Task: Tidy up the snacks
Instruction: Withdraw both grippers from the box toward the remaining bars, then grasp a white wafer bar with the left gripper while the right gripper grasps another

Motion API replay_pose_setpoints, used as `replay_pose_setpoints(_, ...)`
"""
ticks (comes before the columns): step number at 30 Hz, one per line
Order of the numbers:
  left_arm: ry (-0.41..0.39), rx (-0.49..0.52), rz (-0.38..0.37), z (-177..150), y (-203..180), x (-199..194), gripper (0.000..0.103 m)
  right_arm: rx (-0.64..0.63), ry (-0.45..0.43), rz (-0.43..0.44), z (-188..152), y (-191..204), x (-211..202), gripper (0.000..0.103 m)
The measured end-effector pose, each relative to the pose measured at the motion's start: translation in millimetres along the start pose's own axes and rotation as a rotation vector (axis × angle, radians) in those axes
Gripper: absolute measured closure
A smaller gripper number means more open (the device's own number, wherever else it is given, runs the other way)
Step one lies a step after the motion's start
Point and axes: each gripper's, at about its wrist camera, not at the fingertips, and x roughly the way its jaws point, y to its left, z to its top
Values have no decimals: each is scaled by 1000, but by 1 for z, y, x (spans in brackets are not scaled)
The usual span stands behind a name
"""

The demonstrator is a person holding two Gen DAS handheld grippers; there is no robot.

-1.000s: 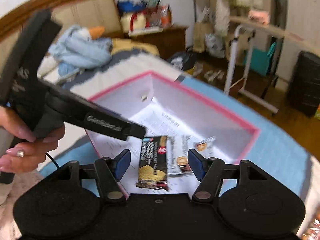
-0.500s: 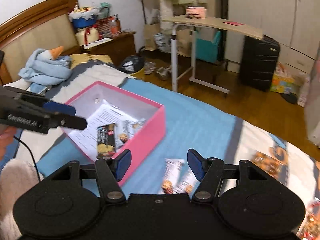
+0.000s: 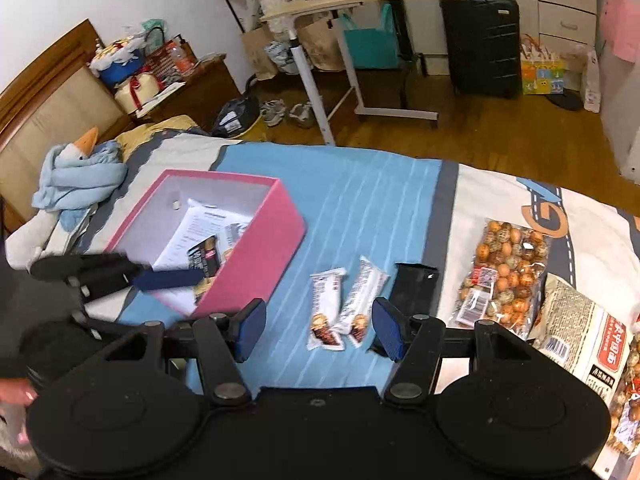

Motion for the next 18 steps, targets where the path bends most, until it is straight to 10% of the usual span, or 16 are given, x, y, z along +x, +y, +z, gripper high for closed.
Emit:
replay_pose_setpoints(5,30,-27,-64,-22,-12,42,47,-30,34,51,-15,-15,36,42)
replay_pose_setpoints(18,-134,-82,128,-60,-14,101,47,-61,-43,170,-40,-41,110,55)
